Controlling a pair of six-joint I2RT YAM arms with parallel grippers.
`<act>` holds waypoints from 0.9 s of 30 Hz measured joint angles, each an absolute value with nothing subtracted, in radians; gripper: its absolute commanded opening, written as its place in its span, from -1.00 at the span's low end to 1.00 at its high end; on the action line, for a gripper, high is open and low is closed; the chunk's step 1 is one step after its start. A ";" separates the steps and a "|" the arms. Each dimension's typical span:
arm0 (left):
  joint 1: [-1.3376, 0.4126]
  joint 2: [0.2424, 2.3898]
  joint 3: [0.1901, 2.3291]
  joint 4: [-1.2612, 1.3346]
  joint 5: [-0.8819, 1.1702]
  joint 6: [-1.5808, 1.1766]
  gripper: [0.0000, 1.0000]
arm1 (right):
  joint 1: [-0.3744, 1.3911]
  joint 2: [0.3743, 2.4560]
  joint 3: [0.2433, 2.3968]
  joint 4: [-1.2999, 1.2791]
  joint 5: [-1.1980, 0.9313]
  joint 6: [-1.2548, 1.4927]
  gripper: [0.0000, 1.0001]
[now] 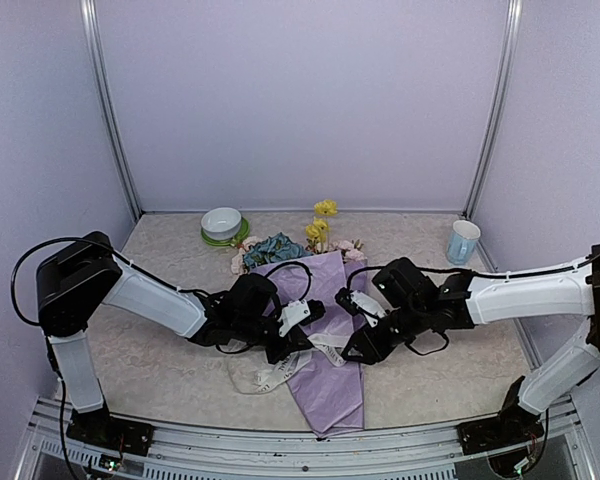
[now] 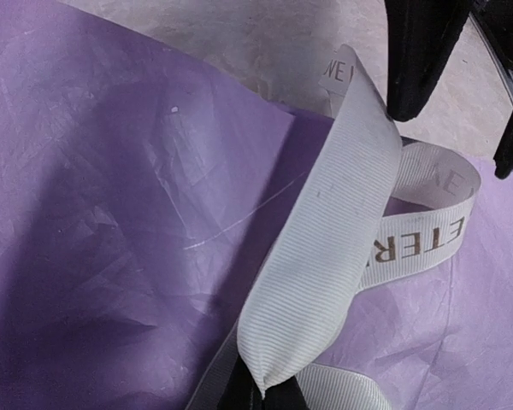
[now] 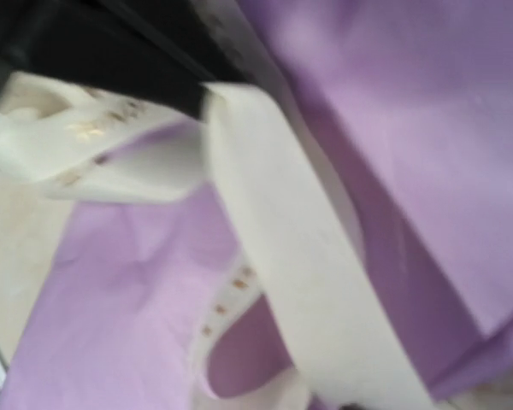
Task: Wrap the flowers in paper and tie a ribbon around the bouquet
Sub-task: Cross the ribbon over the folded bouquet.
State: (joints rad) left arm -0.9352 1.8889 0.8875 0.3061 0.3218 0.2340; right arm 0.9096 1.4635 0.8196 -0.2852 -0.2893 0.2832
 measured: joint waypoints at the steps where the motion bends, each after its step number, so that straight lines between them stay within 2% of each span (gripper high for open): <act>1: -0.935 1.889 0.888 0.306 0.322 0.233 -1.00 | 0.918 1.465 0.815 -0.286 -0.265 0.307 -0.11; 9: -0.934 1.889 0.888 0.306 0.327 0.226 -1.00 | 0.970 1.526 0.808 -0.234 -0.212 0.390 -0.18; 10: -0.934 1.889 0.888 0.306 0.327 0.225 -1.00 | 0.973 1.539 0.808 -0.233 -0.207 0.392 -0.26; 14: -0.934 1.889 0.888 0.306 0.326 0.225 -1.00 | 0.973 1.561 0.808 -0.227 -0.200 0.397 -0.97; 18: -0.934 1.887 0.888 0.306 0.295 0.215 -1.00 | 0.975 1.562 0.815 -0.218 -0.202 0.398 -1.00; 22: -0.941 1.861 0.888 0.305 0.173 0.205 -1.00 | 0.972 1.544 0.817 -0.207 -0.213 0.399 -1.00; 27: -0.987 1.808 0.888 0.304 0.014 0.215 -0.44 | 0.925 1.480 0.775 -0.181 -0.281 0.408 -1.00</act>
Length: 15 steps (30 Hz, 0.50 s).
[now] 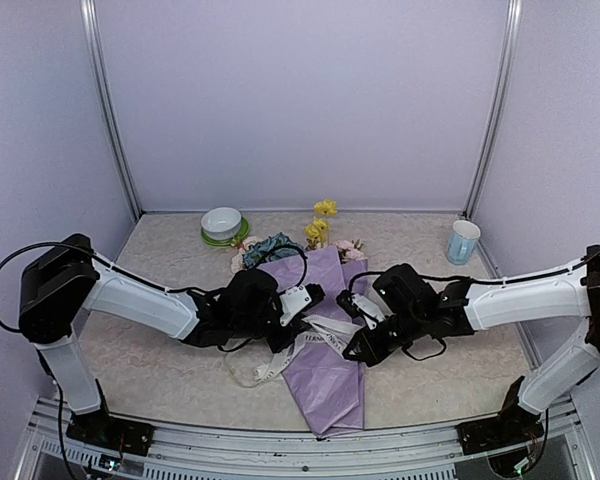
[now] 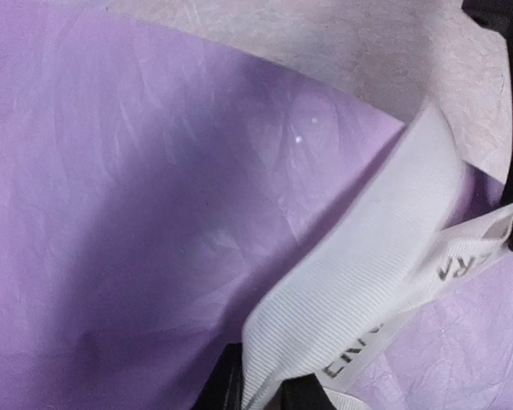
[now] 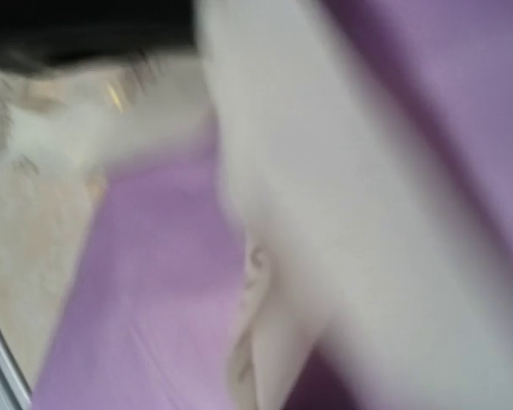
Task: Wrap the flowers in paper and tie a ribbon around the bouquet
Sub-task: Cross the ribbon over the folded bouquet.
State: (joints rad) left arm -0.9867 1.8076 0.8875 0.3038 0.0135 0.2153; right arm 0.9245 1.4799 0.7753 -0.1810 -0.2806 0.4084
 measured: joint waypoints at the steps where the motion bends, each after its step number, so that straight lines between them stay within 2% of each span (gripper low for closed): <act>1: -0.992 1.795 0.888 0.303 -0.002 0.224 -0.31 | 0.915 1.475 0.759 -0.181 -0.294 0.410 -1.00; 7: -1.018 1.723 0.888 0.267 0.025 0.235 0.42 | 0.855 1.483 0.701 -0.182 -0.360 0.418 -1.00; 8: -1.022 1.707 0.888 0.252 0.048 0.235 0.48 | 0.846 1.489 0.699 -0.182 -0.367 0.418 -1.00; 10: -1.024 1.672 0.886 0.223 0.098 0.231 0.48 | 0.835 1.500 0.699 -0.182 -0.380 0.417 -1.00; 15: -1.005 1.533 0.855 0.143 0.181 0.209 0.14 | 0.825 1.510 0.698 -0.182 -0.402 0.411 -1.00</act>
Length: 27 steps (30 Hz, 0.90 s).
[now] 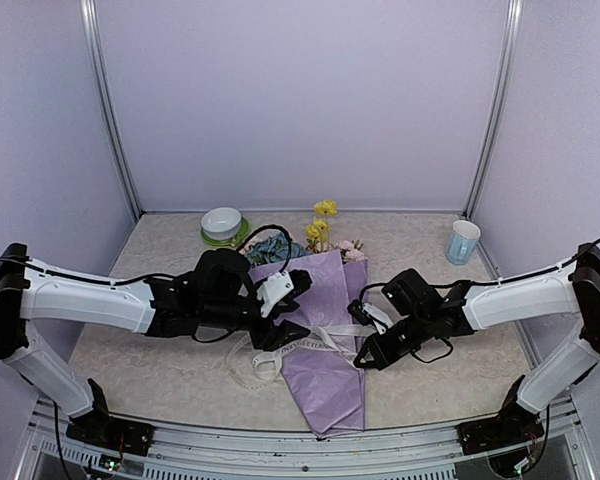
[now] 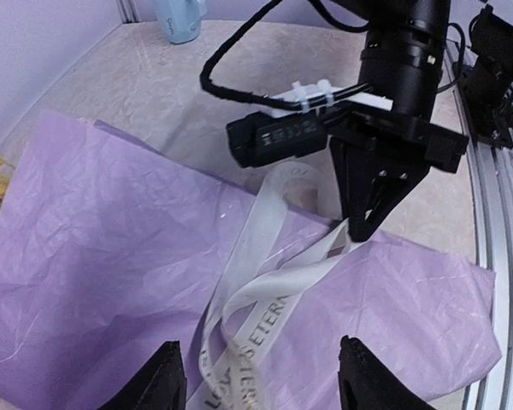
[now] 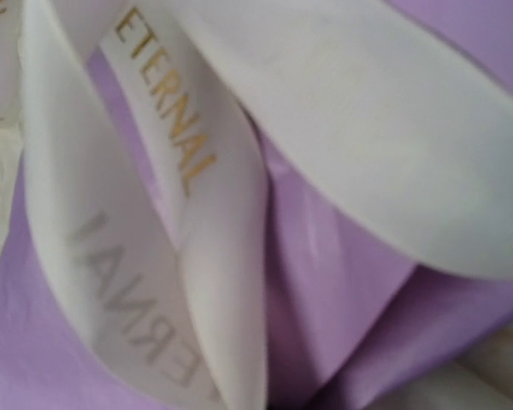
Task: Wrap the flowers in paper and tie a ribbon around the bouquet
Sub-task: Cross the ribbon over the folded bouquet.
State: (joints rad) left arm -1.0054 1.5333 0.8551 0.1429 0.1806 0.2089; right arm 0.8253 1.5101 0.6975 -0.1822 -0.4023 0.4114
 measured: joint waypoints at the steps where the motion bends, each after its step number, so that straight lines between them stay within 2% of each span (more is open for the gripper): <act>1: -0.993 1.515 0.850 0.126 0.182 0.197 0.14 | 0.824 1.510 0.698 -0.182 -0.406 0.410 -1.00; 4: -0.929 1.499 0.844 0.039 0.175 0.145 0.33 | 0.823 1.511 0.698 -0.183 -0.411 0.408 -1.00; 6: -0.898 1.504 0.821 -0.020 0.152 0.110 0.36 | 0.822 1.511 0.698 -0.183 -0.414 0.406 -1.00; 12: -0.899 1.552 0.791 -0.184 0.123 0.002 0.37 | 0.815 1.511 0.710 -0.203 -0.425 0.390 -1.00; 15: -0.897 1.555 0.792 -0.239 0.120 -0.070 0.30 | 0.814 1.511 0.721 -0.219 -0.426 0.382 -1.00; 22: -0.885 1.591 0.792 -0.263 0.158 -0.159 0.29 | 0.806 1.511 0.724 -0.230 -0.430 0.368 -1.00; 25: -0.885 1.623 0.792 -0.245 0.212 -0.168 0.16 | 0.805 1.511 0.724 -0.234 -0.432 0.362 -1.00; 26: -0.885 1.628 0.792 -0.233 0.226 -0.171 0.03 | 0.804 1.511 0.724 -0.234 -0.432 0.361 -1.00; 27: -0.885 1.634 0.792 -0.225 0.237 -0.173 -0.19 | 0.803 1.511 0.725 -0.234 -0.432 0.360 -1.00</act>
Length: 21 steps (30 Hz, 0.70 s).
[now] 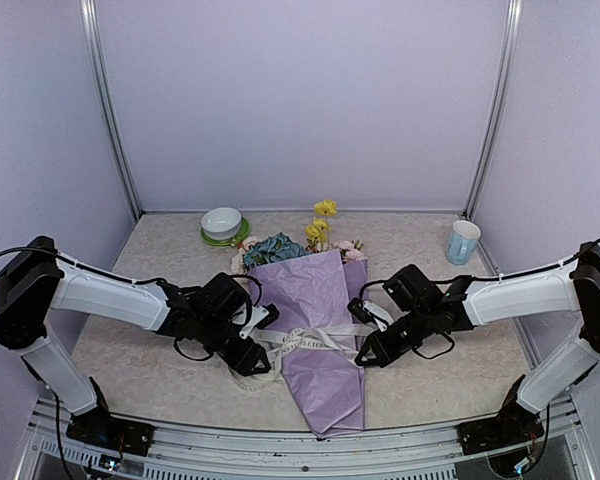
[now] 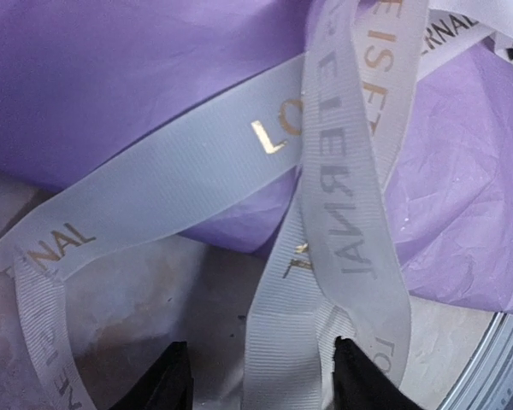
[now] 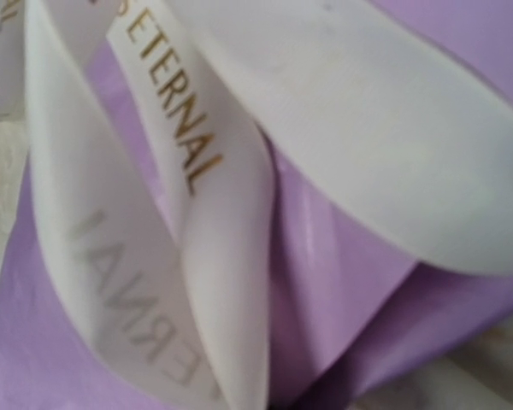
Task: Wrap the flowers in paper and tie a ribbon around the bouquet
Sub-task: Cross the ribbon over the folded bouquet.
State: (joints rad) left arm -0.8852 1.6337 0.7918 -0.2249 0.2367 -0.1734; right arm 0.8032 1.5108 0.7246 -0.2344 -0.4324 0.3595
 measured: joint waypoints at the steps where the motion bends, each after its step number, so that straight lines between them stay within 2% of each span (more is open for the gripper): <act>1: -0.885 1.638 0.792 -0.218 0.246 -0.175 -0.42 | 0.802 1.511 0.725 -0.234 -0.434 0.359 -1.00; 2: -0.885 1.643 0.792 -0.214 0.255 -0.177 -0.80 | 0.801 1.511 0.725 -0.234 -0.435 0.358 -1.00; 3: -0.885 1.649 0.794 -0.212 0.260 -0.175 -1.00 | 0.801 1.511 0.727 -0.235 -0.436 0.357 -1.00; 9: -0.882 1.652 0.809 -0.232 0.208 -0.177 -1.00 | 0.767 1.479 0.739 -0.235 -0.528 0.340 -1.00; 18: -0.756 1.435 0.808 -0.213 0.047 -0.232 -1.00 | 0.654 1.359 0.740 -0.210 -0.896 0.301 -1.00; 21: -0.727 1.427 0.789 -0.151 0.075 -0.254 -1.00 | 0.611 1.318 0.709 -0.113 -0.973 0.328 -1.00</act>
